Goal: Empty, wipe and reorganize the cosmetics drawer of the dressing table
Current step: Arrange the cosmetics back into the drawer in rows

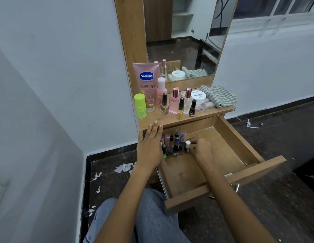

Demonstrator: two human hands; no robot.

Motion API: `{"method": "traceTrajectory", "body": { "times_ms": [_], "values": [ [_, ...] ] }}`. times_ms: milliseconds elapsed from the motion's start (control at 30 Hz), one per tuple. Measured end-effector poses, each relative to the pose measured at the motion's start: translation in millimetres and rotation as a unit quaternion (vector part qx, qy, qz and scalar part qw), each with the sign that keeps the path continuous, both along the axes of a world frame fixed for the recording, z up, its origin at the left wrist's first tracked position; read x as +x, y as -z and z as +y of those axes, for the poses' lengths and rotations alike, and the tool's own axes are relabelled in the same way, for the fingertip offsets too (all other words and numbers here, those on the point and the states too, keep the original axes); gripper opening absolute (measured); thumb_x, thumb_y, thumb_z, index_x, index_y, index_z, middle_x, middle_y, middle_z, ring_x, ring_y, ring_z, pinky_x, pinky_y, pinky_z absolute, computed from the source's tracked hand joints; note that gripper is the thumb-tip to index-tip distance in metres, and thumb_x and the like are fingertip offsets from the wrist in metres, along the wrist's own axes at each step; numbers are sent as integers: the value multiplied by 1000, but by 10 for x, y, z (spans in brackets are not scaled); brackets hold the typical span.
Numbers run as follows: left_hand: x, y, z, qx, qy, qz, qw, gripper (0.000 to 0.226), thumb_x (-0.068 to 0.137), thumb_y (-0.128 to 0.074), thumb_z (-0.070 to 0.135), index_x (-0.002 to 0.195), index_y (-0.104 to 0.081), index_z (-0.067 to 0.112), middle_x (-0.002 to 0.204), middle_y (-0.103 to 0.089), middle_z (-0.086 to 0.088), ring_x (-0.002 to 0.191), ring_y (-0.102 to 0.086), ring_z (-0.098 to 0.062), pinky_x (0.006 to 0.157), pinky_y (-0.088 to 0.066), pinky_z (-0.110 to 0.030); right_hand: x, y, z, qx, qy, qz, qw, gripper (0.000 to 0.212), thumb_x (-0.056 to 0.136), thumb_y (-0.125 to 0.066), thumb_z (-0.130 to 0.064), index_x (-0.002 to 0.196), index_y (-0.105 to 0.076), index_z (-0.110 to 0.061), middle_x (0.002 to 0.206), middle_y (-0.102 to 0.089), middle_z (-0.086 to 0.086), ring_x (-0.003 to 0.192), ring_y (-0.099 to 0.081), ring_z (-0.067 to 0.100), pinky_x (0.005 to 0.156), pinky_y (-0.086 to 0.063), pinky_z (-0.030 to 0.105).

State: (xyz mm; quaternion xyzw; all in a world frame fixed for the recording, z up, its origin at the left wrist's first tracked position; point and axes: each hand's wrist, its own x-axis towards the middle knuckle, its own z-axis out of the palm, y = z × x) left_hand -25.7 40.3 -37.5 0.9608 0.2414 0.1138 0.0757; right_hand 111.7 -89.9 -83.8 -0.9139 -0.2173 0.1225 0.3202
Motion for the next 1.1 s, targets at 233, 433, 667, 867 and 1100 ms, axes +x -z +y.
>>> {"method": "traceTrajectory", "body": {
  "times_ms": [233, 433, 667, 867, 1100],
  "values": [
    [13, 29, 29, 6, 0, 5, 1000, 66, 98, -39, 15, 153, -2, 18, 160, 6, 0, 147, 5, -17, 116, 6, -39, 50, -168, -185, -45, -20, -37, 998, 11, 83, -69, -20, 93, -67, -17, 90, -66, 6, 77, -57, 19, 61, -46, 32],
    [15, 56, 44, 14, 6, 7, 1000, 68, 97, -40, 14, 153, -1, 18, 160, 8, -1, 147, 6, -17, 116, 5, -39, 29, -147, -237, -77, -99, -59, 990, 17, 86, -64, -13, 102, -63, -19, 102, -65, 5, 84, -58, 18, 57, -39, 19],
    [-11, 79, 68, 36, 16, 0, 999, 66, 98, -38, 15, 153, -1, 18, 160, 9, -1, 147, 6, -17, 115, 7, -37, -312, -202, -180, -133, -199, -86, 967, 17, 88, -51, -29, 101, -61, -33, 97, -65, -5, 91, -63, 19, 75, -52, 30],
    [-36, 42, 119, 29, 37, 5, 999, 64, 99, -35, 17, 153, -2, 17, 160, 8, 0, 146, 6, -15, 116, 7, -36, -494, -175, 136, -105, -242, -83, 961, 10, 88, -57, -23, 96, -63, -21, 94, -65, 2, 89, -63, 22, 76, -51, 36],
    [-264, 142, -22, -24, 57, -137, 989, 44, 95, -51, 16, 139, -48, 19, 149, -37, 1, 141, -29, -14, 114, -8, -33, -495, -27, 206, -65, -264, -96, 957, 15, 85, -64, -14, 99, -67, -19, 99, -70, 2, 92, -66, 17, 82, -54, 32]
  ]
}}
